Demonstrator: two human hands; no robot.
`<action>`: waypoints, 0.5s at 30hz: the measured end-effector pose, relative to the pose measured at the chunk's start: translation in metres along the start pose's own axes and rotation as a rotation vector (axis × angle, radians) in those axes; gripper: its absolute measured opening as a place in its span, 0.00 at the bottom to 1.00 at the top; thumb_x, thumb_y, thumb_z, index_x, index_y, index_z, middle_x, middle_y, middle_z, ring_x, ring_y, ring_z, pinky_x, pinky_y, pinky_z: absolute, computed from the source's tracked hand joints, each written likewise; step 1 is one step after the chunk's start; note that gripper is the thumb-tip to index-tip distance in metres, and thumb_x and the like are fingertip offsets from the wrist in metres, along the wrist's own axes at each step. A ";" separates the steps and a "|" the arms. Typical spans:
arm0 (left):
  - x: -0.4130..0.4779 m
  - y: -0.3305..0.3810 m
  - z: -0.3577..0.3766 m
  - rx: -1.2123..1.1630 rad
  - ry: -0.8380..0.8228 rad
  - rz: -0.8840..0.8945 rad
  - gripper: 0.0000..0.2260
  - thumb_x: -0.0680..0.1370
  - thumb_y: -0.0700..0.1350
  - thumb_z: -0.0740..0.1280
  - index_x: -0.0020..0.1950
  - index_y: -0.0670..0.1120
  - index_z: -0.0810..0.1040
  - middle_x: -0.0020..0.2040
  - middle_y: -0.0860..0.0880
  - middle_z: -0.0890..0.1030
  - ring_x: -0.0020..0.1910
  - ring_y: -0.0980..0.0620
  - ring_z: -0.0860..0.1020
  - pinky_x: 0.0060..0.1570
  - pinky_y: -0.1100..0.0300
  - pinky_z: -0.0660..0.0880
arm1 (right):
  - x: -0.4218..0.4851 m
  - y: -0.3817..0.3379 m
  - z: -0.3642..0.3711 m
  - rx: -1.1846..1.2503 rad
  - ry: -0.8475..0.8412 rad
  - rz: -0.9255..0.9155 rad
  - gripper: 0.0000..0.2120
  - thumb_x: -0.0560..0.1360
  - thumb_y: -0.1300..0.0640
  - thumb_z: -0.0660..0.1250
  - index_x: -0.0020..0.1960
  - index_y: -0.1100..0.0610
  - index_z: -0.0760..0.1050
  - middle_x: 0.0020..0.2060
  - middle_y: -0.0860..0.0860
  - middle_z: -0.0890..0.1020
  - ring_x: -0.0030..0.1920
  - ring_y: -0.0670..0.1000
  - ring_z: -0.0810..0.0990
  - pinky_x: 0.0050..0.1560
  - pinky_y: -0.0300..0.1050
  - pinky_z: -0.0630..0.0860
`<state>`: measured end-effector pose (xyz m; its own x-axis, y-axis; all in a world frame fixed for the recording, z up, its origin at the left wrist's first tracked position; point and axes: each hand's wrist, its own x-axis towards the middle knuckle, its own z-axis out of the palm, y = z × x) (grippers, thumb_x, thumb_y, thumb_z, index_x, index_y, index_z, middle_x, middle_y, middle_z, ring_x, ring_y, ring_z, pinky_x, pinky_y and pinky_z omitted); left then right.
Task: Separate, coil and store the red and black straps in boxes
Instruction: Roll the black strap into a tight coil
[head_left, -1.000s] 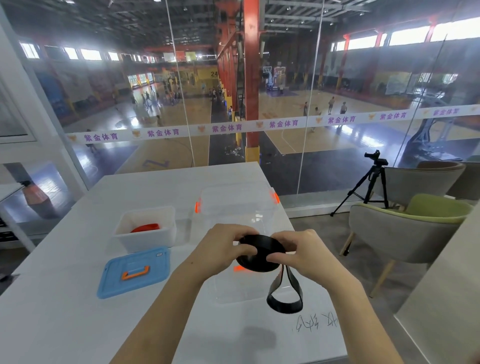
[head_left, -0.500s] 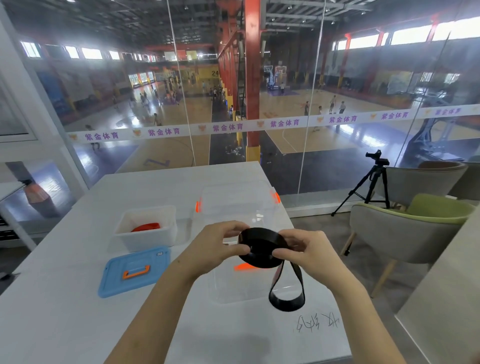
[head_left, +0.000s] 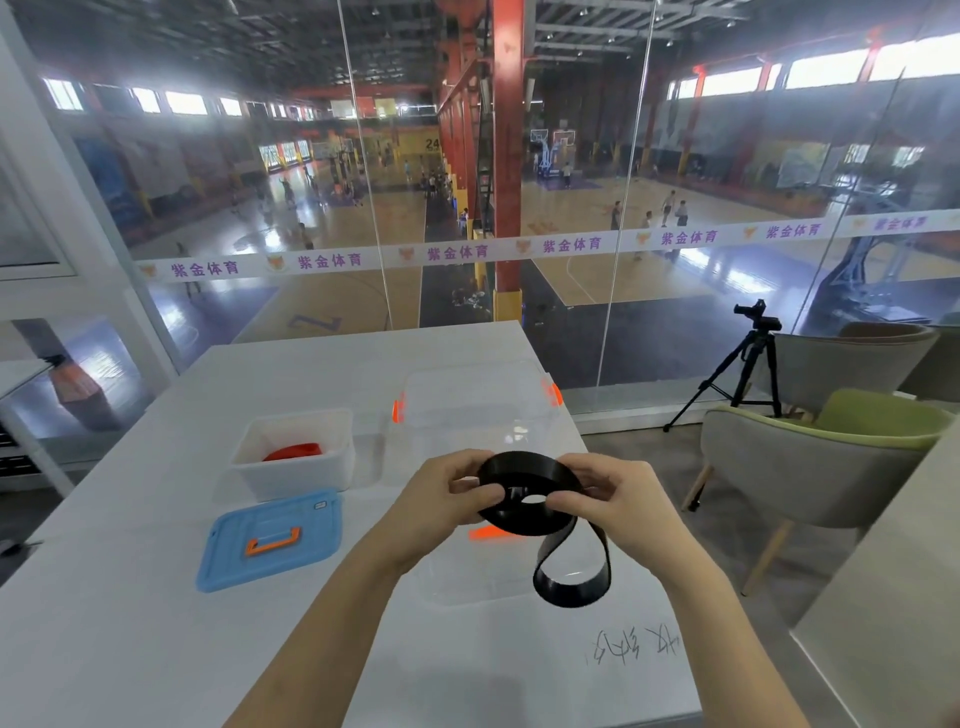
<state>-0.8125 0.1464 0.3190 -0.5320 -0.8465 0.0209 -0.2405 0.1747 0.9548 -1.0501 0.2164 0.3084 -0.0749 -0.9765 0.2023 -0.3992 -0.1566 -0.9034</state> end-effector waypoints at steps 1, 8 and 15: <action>0.002 -0.002 -0.001 0.092 0.009 -0.004 0.14 0.80 0.41 0.72 0.64 0.54 0.83 0.59 0.54 0.87 0.62 0.53 0.84 0.66 0.51 0.78 | 0.000 -0.001 0.000 -0.023 -0.022 0.009 0.13 0.74 0.61 0.79 0.55 0.47 0.87 0.45 0.47 0.90 0.49 0.48 0.89 0.61 0.54 0.84; 0.006 0.007 0.005 0.362 0.012 0.024 0.09 0.75 0.47 0.76 0.54 0.58 0.85 0.50 0.59 0.86 0.54 0.63 0.83 0.58 0.57 0.79 | 0.006 -0.003 0.005 -0.191 -0.151 -0.037 0.07 0.75 0.53 0.78 0.52 0.44 0.85 0.40 0.48 0.87 0.43 0.52 0.86 0.53 0.61 0.83; 0.000 0.007 0.002 -0.043 0.061 -0.002 0.09 0.82 0.40 0.68 0.59 0.50 0.84 0.51 0.46 0.88 0.54 0.50 0.87 0.59 0.51 0.83 | 0.002 0.005 -0.008 0.051 0.000 -0.015 0.14 0.75 0.64 0.77 0.57 0.50 0.86 0.48 0.49 0.90 0.53 0.51 0.89 0.63 0.54 0.82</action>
<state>-0.8154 0.1486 0.3255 -0.4809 -0.8761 0.0353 -0.2060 0.1521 0.9667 -1.0590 0.2150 0.3073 -0.0693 -0.9739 0.2161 -0.3536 -0.1786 -0.9182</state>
